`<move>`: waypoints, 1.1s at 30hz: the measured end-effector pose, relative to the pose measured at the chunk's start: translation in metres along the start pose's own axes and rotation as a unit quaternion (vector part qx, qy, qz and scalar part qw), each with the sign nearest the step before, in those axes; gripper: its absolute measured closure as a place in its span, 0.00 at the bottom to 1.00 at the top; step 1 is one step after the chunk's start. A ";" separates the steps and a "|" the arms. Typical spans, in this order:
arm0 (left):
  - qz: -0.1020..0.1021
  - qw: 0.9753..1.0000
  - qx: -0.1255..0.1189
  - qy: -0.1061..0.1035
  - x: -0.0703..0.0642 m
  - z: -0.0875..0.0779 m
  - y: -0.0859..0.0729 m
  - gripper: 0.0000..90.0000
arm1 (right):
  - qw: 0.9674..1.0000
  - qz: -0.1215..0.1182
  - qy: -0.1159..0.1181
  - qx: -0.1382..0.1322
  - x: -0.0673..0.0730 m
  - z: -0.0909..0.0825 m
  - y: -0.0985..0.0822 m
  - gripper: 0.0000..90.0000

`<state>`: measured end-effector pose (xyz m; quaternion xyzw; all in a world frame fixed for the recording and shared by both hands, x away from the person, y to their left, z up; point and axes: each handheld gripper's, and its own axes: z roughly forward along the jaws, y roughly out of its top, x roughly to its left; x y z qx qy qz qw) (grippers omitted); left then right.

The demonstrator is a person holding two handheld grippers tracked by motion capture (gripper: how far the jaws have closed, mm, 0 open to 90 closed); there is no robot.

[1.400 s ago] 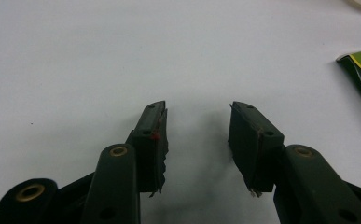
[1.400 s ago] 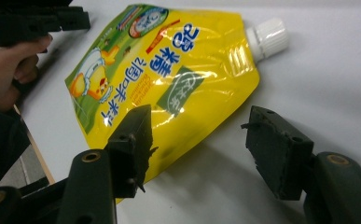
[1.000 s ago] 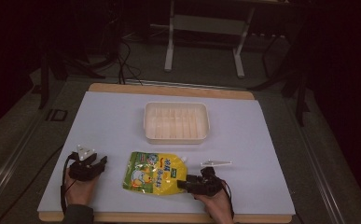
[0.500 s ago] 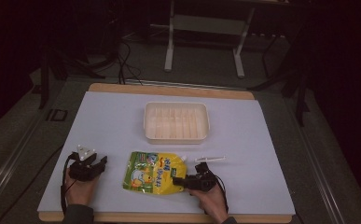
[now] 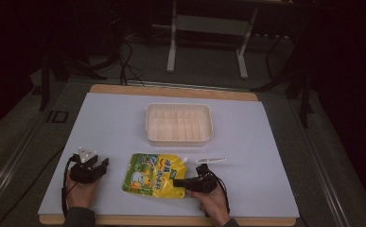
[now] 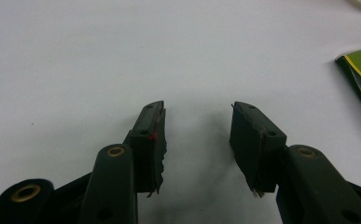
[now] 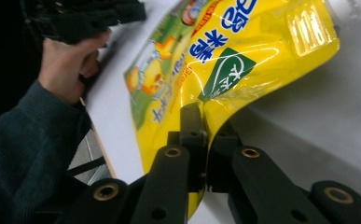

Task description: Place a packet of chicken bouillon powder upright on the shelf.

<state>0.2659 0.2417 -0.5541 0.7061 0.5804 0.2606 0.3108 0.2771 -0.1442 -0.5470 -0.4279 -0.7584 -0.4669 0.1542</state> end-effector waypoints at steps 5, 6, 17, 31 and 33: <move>0.000 1.000 0.000 0.000 0.000 0.000 0.000 0.61 | 1.000 -0.017 0.006 -0.014 0.011 -0.004 0.007 1.00; 0.000 1.000 0.000 0.000 0.000 0.000 0.000 0.61 | 1.000 -0.022 0.007 -0.015 0.013 -0.005 0.009 1.00; 0.000 1.000 0.000 0.001 0.000 0.000 0.000 0.61 | 0.998 -0.059 0.022 -0.032 0.033 -0.008 0.031 1.00; -0.002 1.000 0.000 0.000 0.000 0.000 0.000 0.61 | 0.993 -0.102 0.043 -0.032 0.057 -0.001 0.059 1.00; -0.002 1.000 0.000 0.000 0.000 0.000 0.000 0.61 | 0.993 -0.111 0.043 -0.028 0.061 0.001 0.063 1.00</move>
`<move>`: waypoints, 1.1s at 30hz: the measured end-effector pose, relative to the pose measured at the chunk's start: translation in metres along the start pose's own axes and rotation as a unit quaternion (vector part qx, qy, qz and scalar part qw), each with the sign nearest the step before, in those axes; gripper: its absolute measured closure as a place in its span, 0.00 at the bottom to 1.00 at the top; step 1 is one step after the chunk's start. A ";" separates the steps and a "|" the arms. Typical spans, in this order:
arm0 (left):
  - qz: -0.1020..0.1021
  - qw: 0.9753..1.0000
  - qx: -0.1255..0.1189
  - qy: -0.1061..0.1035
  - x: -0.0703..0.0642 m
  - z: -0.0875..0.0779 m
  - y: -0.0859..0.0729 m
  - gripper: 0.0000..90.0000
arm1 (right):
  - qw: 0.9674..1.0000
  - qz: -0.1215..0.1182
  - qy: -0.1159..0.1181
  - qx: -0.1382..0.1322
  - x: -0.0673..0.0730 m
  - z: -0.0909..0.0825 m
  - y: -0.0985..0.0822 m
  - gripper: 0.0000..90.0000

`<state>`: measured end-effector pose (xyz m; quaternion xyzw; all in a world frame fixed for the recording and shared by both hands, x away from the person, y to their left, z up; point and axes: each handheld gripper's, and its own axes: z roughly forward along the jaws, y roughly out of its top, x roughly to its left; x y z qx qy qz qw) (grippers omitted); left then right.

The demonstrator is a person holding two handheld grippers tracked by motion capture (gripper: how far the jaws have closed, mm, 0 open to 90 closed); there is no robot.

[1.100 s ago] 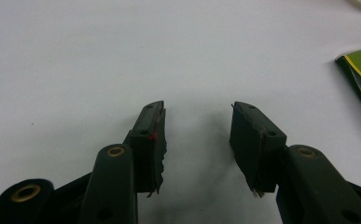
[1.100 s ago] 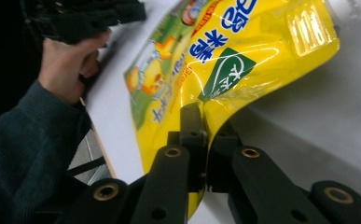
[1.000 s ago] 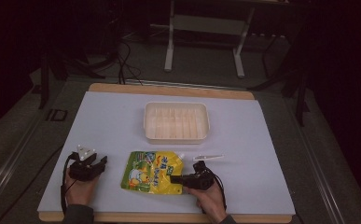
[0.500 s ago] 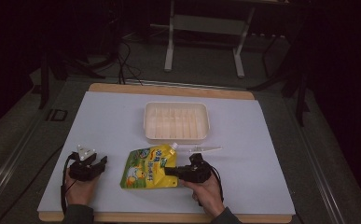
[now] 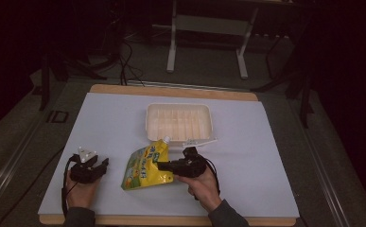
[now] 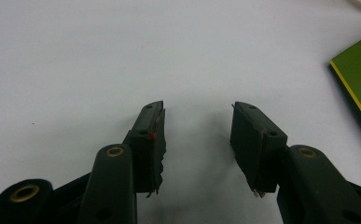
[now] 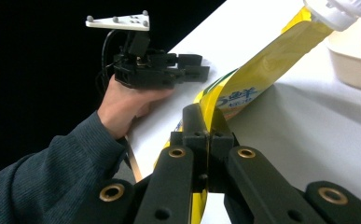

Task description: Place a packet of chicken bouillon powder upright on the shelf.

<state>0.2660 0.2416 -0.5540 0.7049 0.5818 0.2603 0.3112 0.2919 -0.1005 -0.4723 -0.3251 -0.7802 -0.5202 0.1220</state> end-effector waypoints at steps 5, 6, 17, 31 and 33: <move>0.001 1.000 0.001 0.000 0.000 0.000 0.000 0.61 | 1.000 -0.014 0.000 0.006 0.005 0.003 0.010 1.00; 0.001 1.000 0.001 0.000 0.000 0.000 0.000 0.61 | 1.000 -0.025 -0.002 0.009 0.007 0.004 0.016 1.00; 0.002 1.000 0.000 0.003 0.000 -0.001 0.000 0.61 | 0.998 -0.050 -0.016 0.018 0.011 -0.002 0.034 1.00; 0.008 1.000 -0.022 -0.004 -0.002 -0.003 0.000 0.61 | 0.996 -0.082 -0.023 0.032 0.021 -0.009 0.046 1.00; 0.008 1.000 -0.024 -0.004 -0.002 -0.003 0.000 0.60 | 0.994 -0.095 -0.025 0.038 0.023 -0.010 0.048 1.00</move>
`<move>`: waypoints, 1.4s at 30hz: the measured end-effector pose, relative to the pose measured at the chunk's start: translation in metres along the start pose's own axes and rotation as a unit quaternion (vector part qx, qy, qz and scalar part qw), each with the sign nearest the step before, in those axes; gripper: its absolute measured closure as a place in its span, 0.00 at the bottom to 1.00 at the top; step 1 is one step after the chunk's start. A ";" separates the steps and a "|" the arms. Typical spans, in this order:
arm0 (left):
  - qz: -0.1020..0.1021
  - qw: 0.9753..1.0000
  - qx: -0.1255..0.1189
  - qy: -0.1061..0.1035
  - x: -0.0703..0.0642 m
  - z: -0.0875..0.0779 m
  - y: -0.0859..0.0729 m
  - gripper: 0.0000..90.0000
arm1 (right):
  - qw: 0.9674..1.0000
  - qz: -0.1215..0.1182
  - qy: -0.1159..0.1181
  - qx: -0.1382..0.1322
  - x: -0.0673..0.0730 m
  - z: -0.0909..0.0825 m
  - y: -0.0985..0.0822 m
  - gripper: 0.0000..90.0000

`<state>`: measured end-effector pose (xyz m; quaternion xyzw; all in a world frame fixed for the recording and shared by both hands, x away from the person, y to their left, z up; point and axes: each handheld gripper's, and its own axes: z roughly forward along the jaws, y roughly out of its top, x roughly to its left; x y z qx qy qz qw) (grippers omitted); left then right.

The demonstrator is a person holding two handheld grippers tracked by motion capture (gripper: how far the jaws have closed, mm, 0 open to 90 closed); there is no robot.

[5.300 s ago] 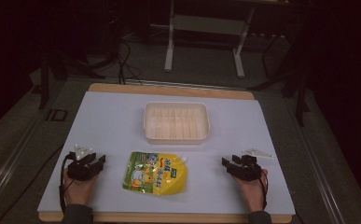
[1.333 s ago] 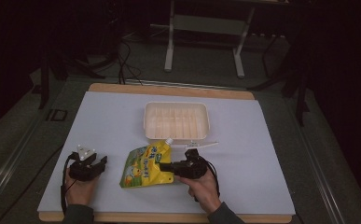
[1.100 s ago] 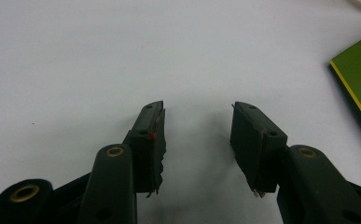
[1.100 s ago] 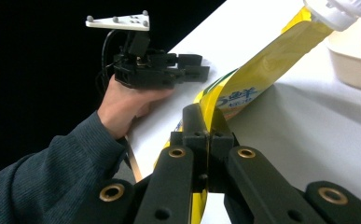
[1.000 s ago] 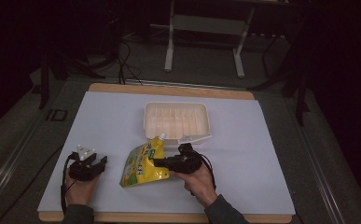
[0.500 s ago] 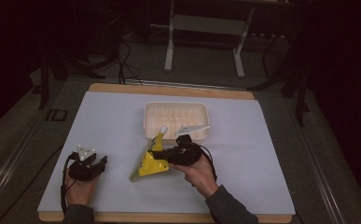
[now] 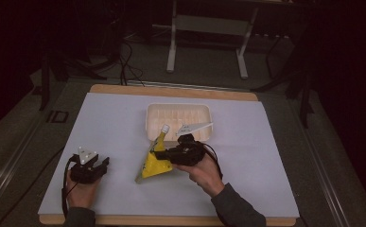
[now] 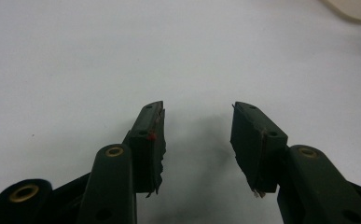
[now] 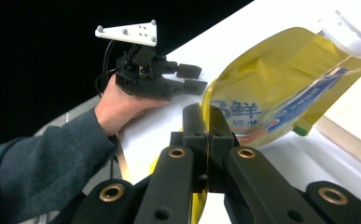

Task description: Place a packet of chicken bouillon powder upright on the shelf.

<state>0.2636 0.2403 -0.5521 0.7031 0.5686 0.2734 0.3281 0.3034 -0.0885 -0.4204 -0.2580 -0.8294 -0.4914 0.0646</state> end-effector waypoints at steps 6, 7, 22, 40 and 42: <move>0.000 1.000 -0.002 -0.002 -0.001 0.000 0.000 0.60 | 1.000 -0.025 -0.003 0.016 0.005 -0.006 0.010 1.00; 0.000 1.000 -0.002 -0.002 -0.001 0.000 0.000 0.60 | 1.000 -0.025 -0.003 0.016 0.005 -0.006 0.010 1.00; 0.003 1.000 -0.003 -0.003 -0.001 0.000 0.000 0.60 | 0.995 -0.074 -0.011 0.066 0.009 -0.019 0.029 1.00; 0.004 1.000 0.000 -0.001 -0.001 0.000 0.000 0.60 | 0.993 -0.086 -0.039 0.074 0.002 -0.042 0.043 1.00; 0.004 1.000 0.000 -0.002 -0.001 0.000 0.000 0.60 | 0.993 -0.084 -0.045 0.072 0.001 -0.045 0.044 1.00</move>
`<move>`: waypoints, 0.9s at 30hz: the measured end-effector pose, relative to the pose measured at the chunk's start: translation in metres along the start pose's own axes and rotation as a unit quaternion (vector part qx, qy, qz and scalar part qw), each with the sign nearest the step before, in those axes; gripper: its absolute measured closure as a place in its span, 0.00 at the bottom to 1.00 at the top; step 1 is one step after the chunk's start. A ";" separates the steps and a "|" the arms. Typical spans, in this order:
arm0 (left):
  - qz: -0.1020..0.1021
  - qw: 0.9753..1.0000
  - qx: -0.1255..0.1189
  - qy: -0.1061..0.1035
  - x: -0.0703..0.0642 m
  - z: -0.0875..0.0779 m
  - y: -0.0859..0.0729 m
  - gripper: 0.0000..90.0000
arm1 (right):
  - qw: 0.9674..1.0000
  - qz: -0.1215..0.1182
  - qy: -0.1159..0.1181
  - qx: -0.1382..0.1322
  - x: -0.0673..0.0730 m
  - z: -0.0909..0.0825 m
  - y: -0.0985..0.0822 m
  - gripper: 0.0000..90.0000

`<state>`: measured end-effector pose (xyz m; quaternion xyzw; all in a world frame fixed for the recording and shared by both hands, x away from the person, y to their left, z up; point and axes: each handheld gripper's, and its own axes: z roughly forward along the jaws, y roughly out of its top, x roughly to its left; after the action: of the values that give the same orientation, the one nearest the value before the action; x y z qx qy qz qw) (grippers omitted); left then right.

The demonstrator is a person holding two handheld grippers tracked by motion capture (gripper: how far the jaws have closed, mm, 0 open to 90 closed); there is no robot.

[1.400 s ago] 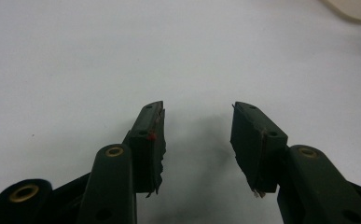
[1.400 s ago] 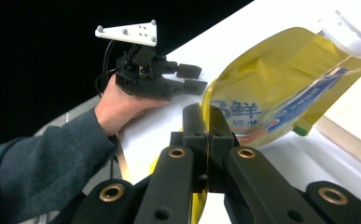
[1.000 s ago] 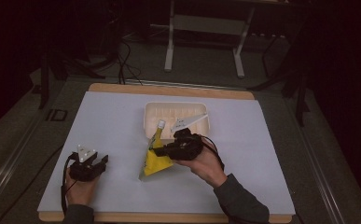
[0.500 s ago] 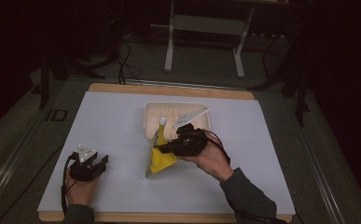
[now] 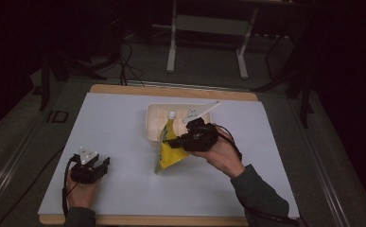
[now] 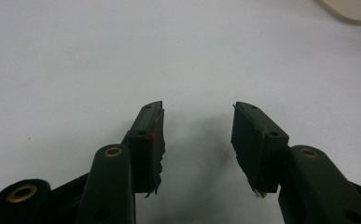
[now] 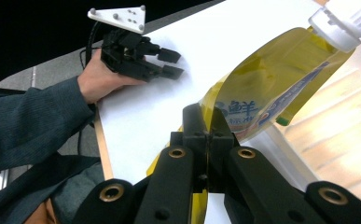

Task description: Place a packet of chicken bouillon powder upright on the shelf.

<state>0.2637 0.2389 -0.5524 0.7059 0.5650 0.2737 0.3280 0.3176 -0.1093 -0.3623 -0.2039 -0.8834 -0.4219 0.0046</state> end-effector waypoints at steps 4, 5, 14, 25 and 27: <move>0.001 1.000 0.001 0.001 0.000 0.000 0.000 0.60 | 1.000 0.003 -0.007 -0.001 -0.004 -0.006 0.000 1.00; 0.000 1.000 0.001 0.001 0.000 0.000 0.000 0.60 | 1.000 0.002 -0.008 -0.001 -0.005 -0.007 -0.001 1.00; 0.000 1.000 0.000 0.000 0.000 0.000 0.000 0.60 | 1.000 0.001 -0.028 0.000 -0.011 -0.020 0.001 1.00; 0.000 1.000 0.001 0.001 0.000 0.000 0.000 0.60 | 0.999 0.008 -0.049 -0.008 -0.025 -0.037 0.003 1.00; 0.001 1.000 0.001 0.001 0.000 0.000 0.000 0.60 | 0.999 0.009 -0.052 -0.010 -0.028 -0.040 0.004 1.00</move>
<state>0.2639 0.2386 -0.5526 0.7062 0.5653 0.2743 0.3264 0.3381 -0.1472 -0.3391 -0.2335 -0.8764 -0.4193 -0.0398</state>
